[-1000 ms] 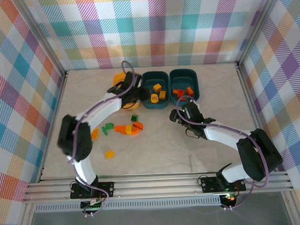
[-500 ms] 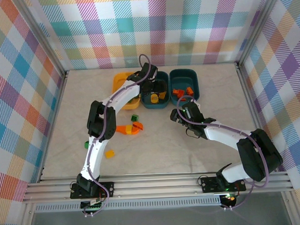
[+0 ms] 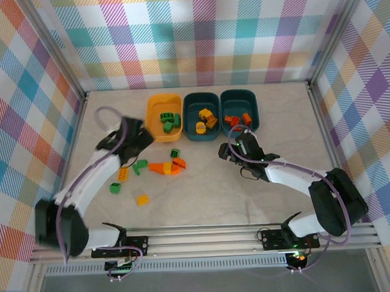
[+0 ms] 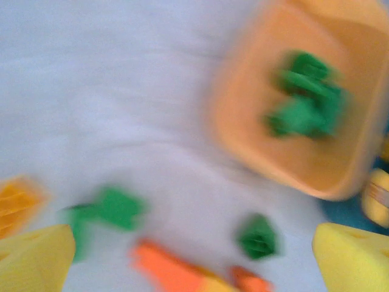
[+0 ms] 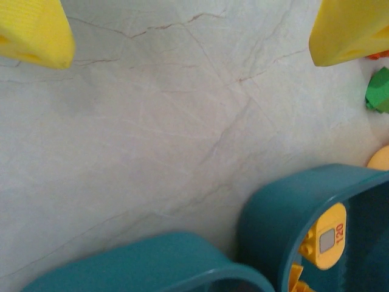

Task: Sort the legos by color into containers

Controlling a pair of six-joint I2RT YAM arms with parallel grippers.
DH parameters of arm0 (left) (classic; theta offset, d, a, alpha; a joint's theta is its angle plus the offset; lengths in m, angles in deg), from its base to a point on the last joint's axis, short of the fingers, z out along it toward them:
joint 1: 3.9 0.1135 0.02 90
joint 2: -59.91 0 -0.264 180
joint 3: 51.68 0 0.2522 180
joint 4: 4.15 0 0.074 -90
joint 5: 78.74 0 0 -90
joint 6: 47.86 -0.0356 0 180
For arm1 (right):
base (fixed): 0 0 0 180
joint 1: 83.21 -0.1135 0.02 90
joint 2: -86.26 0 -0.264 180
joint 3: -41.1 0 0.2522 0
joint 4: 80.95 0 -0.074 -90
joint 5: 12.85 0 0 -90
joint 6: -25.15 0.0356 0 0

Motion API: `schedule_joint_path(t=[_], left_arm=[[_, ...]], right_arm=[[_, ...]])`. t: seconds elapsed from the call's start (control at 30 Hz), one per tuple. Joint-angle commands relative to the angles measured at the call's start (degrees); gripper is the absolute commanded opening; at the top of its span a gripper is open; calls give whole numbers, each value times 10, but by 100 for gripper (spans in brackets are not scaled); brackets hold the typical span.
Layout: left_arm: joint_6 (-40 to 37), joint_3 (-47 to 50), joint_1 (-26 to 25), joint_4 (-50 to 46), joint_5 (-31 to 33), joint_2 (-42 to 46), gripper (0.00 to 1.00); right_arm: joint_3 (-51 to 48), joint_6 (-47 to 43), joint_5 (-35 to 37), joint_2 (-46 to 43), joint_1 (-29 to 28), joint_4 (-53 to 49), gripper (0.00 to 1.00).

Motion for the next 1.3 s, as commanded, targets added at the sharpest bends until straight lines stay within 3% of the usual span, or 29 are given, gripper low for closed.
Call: schedule_joint_path(t=[0.0,0.1,0.2,0.3,0.47,0.6,0.8,0.93,1.07,1.27], left_arm=[[150,119,61,-110,22,110,100],[193,204,142,-122,-45,222,100],[251,261,178,-95,-111,273,100],[309,285,197,-59,-172,242,100],[326,267,234,-31,-228,119,98],[319,257,256,-6,-226,85,93],[317,238,275,-19,-174,117,91],[280,227,295,6,-202,116,86],[253,200,305,-17,-180,105,88],[211,195,332,17,-213,31,88]], right_arm=[[17,-5,-13,9,-5,5,98],[18,-4,-17,11,-5,6,98],[18,-2,-21,13,-5,7,99],[18,-1,-21,16,-6,7,99],[19,-3,-21,11,-5,3,99],[18,-5,-19,9,-6,2,99],[19,-3,-23,15,-5,4,99],[20,-3,-30,19,-5,6,99],[25,-3,-31,27,-5,3,99],[27,-5,-30,30,-5,2,99]])
